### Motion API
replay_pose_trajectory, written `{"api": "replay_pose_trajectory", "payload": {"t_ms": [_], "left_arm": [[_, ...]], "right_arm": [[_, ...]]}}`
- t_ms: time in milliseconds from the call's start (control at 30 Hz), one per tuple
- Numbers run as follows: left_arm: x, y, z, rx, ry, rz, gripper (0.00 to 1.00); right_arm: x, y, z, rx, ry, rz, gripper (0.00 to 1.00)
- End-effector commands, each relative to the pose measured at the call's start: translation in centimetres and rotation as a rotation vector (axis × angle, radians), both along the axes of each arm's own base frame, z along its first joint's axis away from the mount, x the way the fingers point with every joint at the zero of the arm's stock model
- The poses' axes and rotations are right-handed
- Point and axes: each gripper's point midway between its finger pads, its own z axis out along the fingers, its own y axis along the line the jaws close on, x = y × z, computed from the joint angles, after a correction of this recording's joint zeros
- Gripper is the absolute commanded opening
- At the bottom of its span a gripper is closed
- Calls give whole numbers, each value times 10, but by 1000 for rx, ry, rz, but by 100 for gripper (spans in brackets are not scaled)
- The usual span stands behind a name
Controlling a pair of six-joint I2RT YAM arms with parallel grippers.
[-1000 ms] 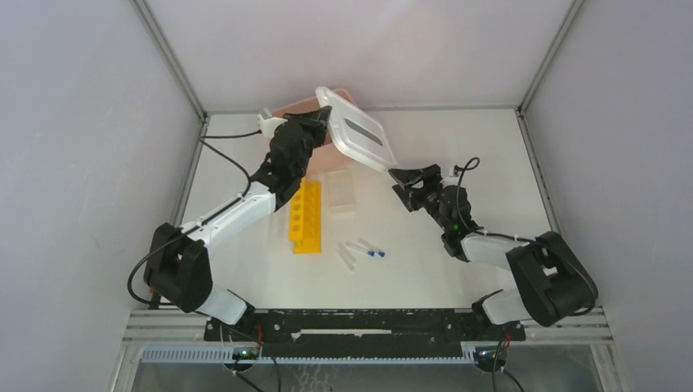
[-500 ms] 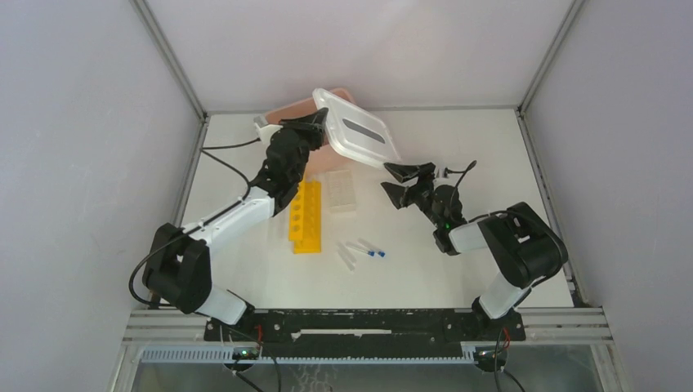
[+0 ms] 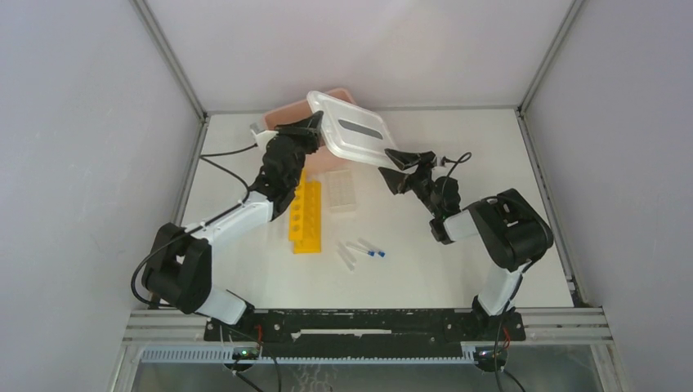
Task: Organize the chemistry lab equipment
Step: Pick up the storage box lid at the center of the board.
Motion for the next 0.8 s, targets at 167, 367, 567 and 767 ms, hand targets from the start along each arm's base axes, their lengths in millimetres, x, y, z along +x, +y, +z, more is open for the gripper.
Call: {"api": "replay_pose_trajectory", "payload": {"t_ms": [167, 367, 567, 767], "left_arm": [[-22, 11, 29, -72, -143, -57, 0], [-29, 21, 20, -72, -175, -62, 0], [-28, 26, 16, -77, -200, -97, 0], [-16, 35, 2, -35, -190, -118, 0]], "right_arm": [[23, 11, 36, 108, -124, 45, 63], [38, 22, 38, 103, -150, 81, 45], [53, 27, 45, 87, -194, 117, 30], [68, 36, 46, 42, -227, 159, 24]]}}
